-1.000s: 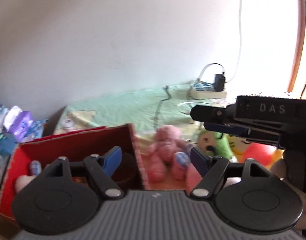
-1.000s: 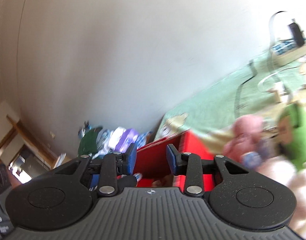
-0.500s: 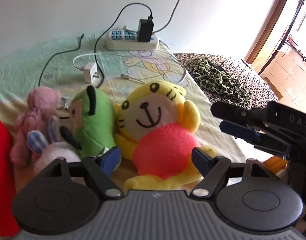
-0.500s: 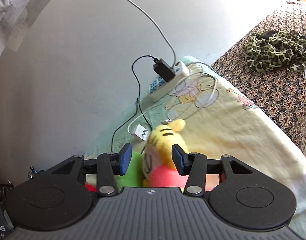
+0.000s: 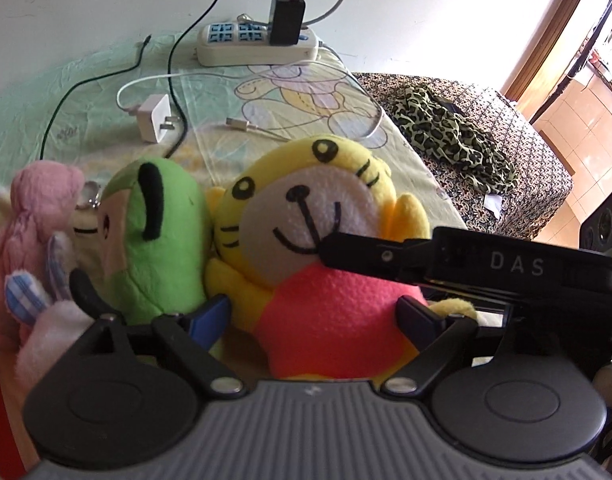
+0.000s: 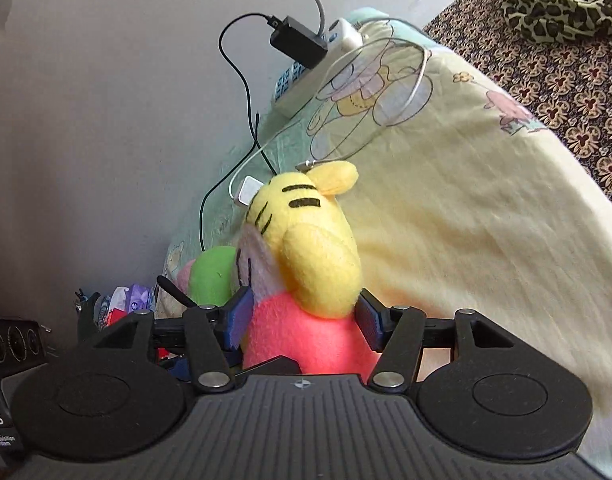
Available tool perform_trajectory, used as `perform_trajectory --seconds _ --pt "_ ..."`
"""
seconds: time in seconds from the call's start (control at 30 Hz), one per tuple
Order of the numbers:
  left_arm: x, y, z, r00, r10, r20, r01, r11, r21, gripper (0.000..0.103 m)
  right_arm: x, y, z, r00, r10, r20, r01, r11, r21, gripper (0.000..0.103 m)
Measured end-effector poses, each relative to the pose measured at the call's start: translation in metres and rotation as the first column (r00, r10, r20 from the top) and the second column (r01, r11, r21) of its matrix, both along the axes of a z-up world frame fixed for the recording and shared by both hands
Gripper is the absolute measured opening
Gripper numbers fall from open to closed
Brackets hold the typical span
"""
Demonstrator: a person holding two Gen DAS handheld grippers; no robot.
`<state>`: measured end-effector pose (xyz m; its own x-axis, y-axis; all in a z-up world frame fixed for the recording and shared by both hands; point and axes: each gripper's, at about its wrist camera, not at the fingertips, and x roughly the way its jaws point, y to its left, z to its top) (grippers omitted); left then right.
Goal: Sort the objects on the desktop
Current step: 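Close both grippers around the yellow-and-pink tiger plush and lift it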
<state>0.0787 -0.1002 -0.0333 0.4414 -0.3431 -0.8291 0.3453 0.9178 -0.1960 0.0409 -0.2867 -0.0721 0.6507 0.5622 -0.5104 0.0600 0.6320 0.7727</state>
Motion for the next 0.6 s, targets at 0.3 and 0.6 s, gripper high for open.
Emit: perform_trajectory --seconds 0.3,0.6 --pt "-0.011 -0.014 0.006 0.998 -0.062 0.026 0.062 0.998 0.006 0.076 -0.008 -0.011 -0.003 1.0 0.028 0.011 -0.028 0.999 0.04 0.046" --pt "-0.059 -0.032 0.035 0.978 -0.192 0.084 0.197 0.979 -0.059 0.065 -0.059 -0.018 0.035 0.998 -0.005 0.06 0.01 0.997 -0.077 0.043"
